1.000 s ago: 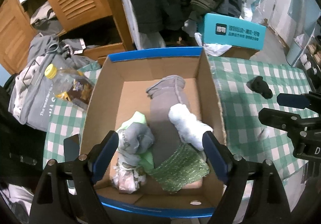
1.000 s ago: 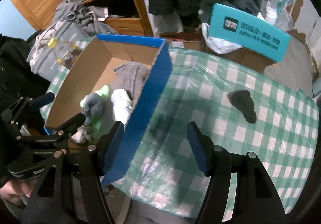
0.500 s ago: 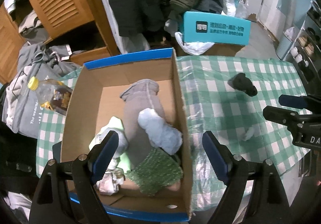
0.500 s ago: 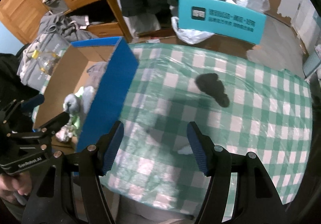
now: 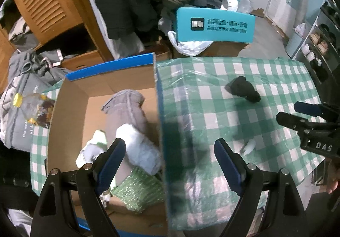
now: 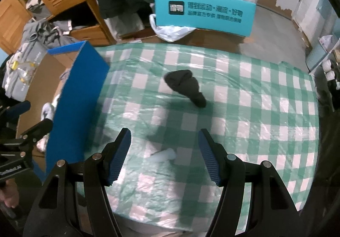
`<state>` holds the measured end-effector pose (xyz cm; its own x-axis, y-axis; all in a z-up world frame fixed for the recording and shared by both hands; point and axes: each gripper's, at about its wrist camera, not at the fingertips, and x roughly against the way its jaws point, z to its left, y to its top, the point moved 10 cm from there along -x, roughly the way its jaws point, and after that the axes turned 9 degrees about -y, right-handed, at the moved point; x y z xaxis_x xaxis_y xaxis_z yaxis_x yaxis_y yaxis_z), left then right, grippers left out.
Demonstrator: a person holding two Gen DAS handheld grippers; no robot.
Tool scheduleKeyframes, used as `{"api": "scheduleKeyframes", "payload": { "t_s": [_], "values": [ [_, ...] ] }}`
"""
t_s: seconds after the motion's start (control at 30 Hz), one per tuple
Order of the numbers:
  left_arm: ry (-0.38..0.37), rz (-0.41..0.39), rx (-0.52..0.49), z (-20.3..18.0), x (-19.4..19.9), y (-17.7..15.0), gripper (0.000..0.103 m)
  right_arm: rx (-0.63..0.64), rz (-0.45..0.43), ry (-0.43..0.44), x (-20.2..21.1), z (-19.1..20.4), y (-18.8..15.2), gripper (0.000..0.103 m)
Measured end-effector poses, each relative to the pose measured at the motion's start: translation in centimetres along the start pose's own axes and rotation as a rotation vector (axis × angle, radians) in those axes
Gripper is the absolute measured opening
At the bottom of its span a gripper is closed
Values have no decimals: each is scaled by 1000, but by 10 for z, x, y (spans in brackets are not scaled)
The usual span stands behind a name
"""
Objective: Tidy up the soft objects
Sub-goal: 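Move both tools back over the table toward the black sock, then grasp the black sock with the right tool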
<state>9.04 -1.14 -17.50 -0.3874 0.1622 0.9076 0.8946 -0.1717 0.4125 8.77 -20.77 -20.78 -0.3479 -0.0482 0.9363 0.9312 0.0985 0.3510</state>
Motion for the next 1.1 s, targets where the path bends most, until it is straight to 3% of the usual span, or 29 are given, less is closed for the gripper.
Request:
{"api": "scheduleKeyframes", "payload": {
  "t_s": [0.83, 1.1],
  "values": [
    [47, 107, -75, -43, -84, 37, 87, 105, 73, -48, -83, -23, 44, 65],
    [62, 151, -88, -46, -111, 34, 87, 147, 52, -64, -111, -24, 54, 65]
  ]
}}
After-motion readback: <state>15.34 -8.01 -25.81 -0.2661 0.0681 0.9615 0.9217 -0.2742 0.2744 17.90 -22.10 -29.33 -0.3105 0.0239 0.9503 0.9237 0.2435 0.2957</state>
